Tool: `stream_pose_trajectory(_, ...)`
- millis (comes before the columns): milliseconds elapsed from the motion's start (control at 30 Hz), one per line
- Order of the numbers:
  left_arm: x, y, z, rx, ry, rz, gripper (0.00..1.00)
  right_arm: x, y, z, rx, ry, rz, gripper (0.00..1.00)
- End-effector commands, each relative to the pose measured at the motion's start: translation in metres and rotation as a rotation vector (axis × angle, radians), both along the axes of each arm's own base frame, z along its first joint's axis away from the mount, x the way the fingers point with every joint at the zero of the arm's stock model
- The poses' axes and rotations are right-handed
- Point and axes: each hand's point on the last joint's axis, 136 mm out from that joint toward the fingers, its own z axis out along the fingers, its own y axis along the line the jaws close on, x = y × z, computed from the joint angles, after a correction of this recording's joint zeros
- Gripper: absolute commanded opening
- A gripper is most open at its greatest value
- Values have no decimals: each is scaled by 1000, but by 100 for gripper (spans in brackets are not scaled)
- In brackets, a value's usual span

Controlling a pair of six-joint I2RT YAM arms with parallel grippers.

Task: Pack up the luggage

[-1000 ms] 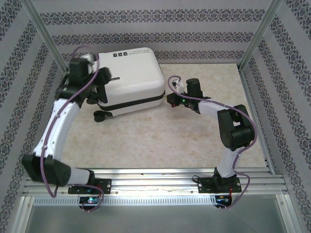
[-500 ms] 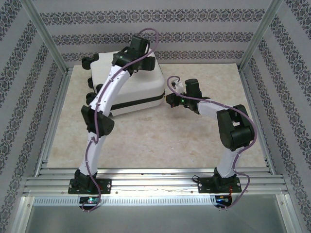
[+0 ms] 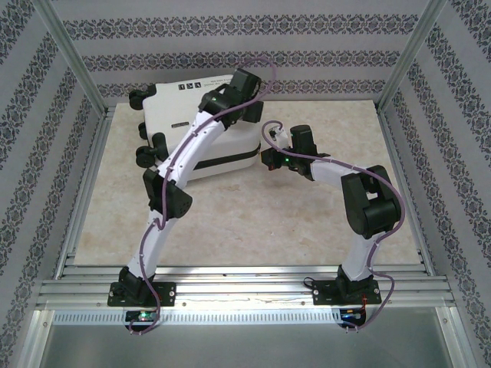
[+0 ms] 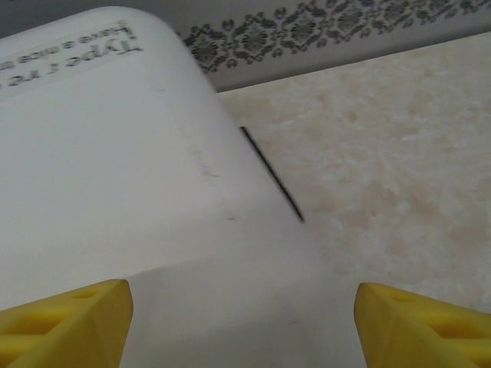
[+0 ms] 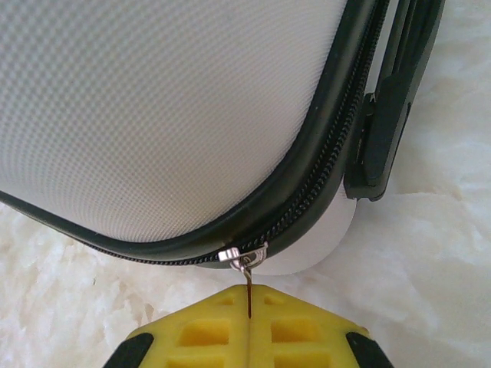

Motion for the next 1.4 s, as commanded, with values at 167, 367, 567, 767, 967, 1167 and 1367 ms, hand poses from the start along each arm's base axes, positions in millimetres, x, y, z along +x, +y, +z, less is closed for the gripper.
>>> stream_pose_trajectory(167,4,-1,-34,175,-14,70,76,-13,13,14,17,-38,42,0)
stream_pose_trajectory(367,-17,15,-64,325,86,103,66,-22,11,12,12,-33,38,0)
stream_pose_trajectory(567,-51,19,-91,366,194,57,59,-38,17,5,3,-20,36,0)
stream_pose_trajectory(767,-92,31,-102,282,216,19,58,-55,18,0,-10,0,27,0)
stream_pose_trajectory(967,-135,53,-117,250,264,5,58,-81,36,3,-17,1,89,0)
stream_pose_trajectory(1167,-156,72,-128,261,285,36,57,-81,33,1,-59,-5,33,0)
stream_pose_trajectory(1367,-158,80,-131,282,283,62,56,-65,17,-2,-127,-12,-74,0)
